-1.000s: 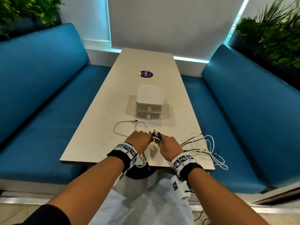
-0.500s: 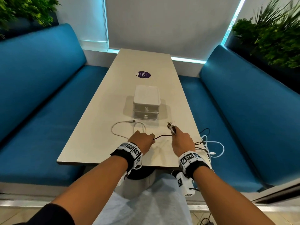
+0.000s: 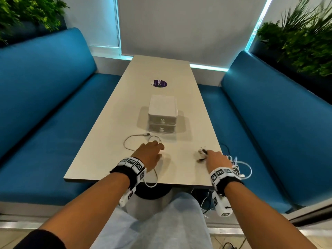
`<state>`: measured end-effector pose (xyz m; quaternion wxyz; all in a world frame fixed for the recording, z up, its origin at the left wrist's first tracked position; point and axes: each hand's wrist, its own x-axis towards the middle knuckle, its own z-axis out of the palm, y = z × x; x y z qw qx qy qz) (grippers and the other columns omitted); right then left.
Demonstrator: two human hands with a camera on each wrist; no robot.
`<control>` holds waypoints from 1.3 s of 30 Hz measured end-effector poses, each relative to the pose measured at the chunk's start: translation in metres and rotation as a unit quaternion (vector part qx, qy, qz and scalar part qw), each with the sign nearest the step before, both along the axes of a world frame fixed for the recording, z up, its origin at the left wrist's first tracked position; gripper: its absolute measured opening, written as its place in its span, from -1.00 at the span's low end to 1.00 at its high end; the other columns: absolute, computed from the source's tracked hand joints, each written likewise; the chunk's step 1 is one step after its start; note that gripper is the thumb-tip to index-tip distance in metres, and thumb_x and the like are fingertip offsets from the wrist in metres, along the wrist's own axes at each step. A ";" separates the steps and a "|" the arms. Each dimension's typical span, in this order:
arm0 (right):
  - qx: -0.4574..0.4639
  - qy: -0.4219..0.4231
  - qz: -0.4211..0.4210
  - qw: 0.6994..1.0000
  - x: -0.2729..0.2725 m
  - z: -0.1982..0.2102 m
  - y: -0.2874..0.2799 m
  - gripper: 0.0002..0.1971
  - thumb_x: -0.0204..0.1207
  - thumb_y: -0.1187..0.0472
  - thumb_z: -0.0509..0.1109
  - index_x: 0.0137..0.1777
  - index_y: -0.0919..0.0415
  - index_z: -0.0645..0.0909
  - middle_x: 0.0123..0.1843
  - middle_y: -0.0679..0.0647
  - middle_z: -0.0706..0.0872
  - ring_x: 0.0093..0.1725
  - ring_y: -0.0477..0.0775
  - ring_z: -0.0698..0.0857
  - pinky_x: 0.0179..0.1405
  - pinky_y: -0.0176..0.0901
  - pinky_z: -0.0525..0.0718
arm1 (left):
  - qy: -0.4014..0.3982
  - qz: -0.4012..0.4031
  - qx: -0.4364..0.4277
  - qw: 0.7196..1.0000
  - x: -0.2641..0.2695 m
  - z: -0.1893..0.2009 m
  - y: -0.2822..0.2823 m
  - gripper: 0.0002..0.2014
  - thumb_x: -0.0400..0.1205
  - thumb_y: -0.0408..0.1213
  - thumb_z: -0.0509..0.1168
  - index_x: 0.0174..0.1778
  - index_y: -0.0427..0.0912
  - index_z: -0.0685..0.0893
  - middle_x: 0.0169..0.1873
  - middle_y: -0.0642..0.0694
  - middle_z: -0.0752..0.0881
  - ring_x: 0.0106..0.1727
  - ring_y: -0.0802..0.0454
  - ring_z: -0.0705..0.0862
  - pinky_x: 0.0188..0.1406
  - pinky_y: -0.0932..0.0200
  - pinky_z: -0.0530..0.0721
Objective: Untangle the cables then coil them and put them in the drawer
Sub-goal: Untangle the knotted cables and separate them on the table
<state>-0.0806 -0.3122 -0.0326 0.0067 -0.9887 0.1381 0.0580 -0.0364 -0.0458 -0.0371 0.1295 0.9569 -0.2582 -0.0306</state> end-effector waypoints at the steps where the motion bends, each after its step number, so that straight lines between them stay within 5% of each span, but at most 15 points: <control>1: 0.007 -0.001 -0.048 0.999 -0.001 0.002 -0.013 -0.72 0.68 0.28 0.08 0.26 0.19 0.55 0.21 0.25 0.67 0.16 0.32 0.70 0.02 0.09 0.64 | -0.002 0.014 -0.006 1.000 0.003 0.001 0.006 -0.65 0.73 -0.26 0.16 0.45 -0.04 0.46 0.41 -0.09 0.48 0.28 -0.20 0.56 0.26 -0.02 0.47; 6: 0.112 -0.088 -0.175 0.974 0.006 0.015 -0.027 -0.72 0.73 0.09 0.09 0.28 0.19 0.51 0.23 0.31 0.61 0.16 0.42 0.64 0.17 0.24 0.63 | 0.029 0.052 -0.012 0.998 0.019 0.002 0.031 -0.45 0.53 -0.59 0.19 0.38 -0.01 0.50 0.41 -0.07 0.47 0.26 -0.16 0.58 0.17 0.03 0.53; 12: 0.221 -0.104 -0.062 0.968 0.010 0.006 0.033 -0.71 0.69 0.05 0.15 0.21 0.20 0.57 0.09 0.34 0.71 0.03 0.40 0.70 0.00 0.11 0.69 | 0.042 0.031 0.022 0.998 0.013 -0.003 0.031 -0.44 0.57 -0.56 0.15 0.44 0.02 0.46 0.24 -0.06 0.54 0.23 -0.10 0.57 0.13 0.10 0.46; 16: 0.240 -0.027 -0.007 0.970 0.007 -0.014 0.056 -0.67 0.72 0.08 0.11 0.25 0.29 0.55 0.17 0.36 0.67 0.12 0.40 0.67 0.07 0.06 0.62 | -0.020 0.004 0.075 0.997 0.008 -0.002 0.020 -0.46 0.63 -0.43 0.16 0.54 0.05 0.38 0.40 -0.09 0.46 0.33 -0.14 0.50 0.24 -0.02 0.44; 21: 0.249 0.023 0.034 0.968 0.008 -0.020 0.064 -0.64 0.74 0.05 0.09 0.29 0.29 0.56 0.19 0.36 0.69 0.18 0.40 0.64 0.13 0.06 0.59 | -0.075 -0.048 0.160 0.983 0.008 0.000 0.008 -0.31 0.57 -0.53 0.16 0.62 0.08 0.29 0.63 -0.03 0.24 0.49 -0.14 0.37 0.31 -0.07 0.38; 25: 0.255 0.031 0.063 0.964 0.005 -0.021 0.060 -0.74 0.70 -0.02 0.07 0.13 0.03 0.55 0.08 0.22 0.73 0.07 0.32 0.68 0.13 0.11 0.65 | -0.068 -0.051 0.183 0.979 0.012 -0.008 0.008 -0.55 0.55 -0.54 0.15 0.29 -0.04 0.57 0.39 -0.09 0.48 0.32 -0.15 0.47 0.17 -0.04 0.39; 30: 0.281 0.025 0.082 0.956 0.008 -0.018 0.061 -0.82 0.70 -0.07 0.05 -0.04 -0.16 0.47 -0.07 0.07 0.74 -0.21 0.18 0.75 -0.06 0.11 0.73 | -0.079 -0.055 0.137 0.986 0.018 -0.019 0.008 -0.73 0.62 -0.43 0.24 0.17 -0.05 0.65 0.24 -0.06 0.55 0.29 -0.12 0.47 0.09 0.01 0.36; 33: 0.290 0.009 0.090 0.953 0.007 -0.012 0.064 -0.83 0.72 0.04 0.07 -0.02 -0.09 0.49 -0.02 0.11 0.74 -0.07 0.23 0.71 0.02 0.08 0.67 | -0.113 -0.037 0.058 0.991 0.019 -0.024 0.007 -0.86 0.67 -0.24 0.29 0.11 -0.02 0.69 0.27 -0.07 0.56 0.34 -0.16 0.47 0.20 -0.11 0.39; 36: 0.330 -0.007 0.060 0.942 0.009 -0.011 0.069 -0.78 0.73 0.09 0.09 0.01 0.03 0.57 -0.02 0.13 0.71 -0.02 0.25 0.68 -0.09 -0.07 0.55 | -0.070 -0.018 0.027 0.997 0.017 -0.020 0.001 -0.84 0.73 -0.24 0.17 0.20 0.03 0.55 0.06 0.01 0.70 0.16 -0.09 0.62 0.24 -0.07 0.34; 39: 0.369 -0.037 0.022 0.928 0.013 -0.007 0.075 -0.70 0.70 0.02 0.15 0.12 0.12 0.67 0.03 0.17 0.74 0.05 0.25 0.68 -0.08 -0.11 0.47 | -0.014 0.020 -0.061 0.998 0.012 -0.014 -0.008 -0.75 0.68 -0.36 0.22 0.25 -0.03 0.47 -0.06 0.02 0.78 0.00 -0.09 0.71 0.08 0.02 0.55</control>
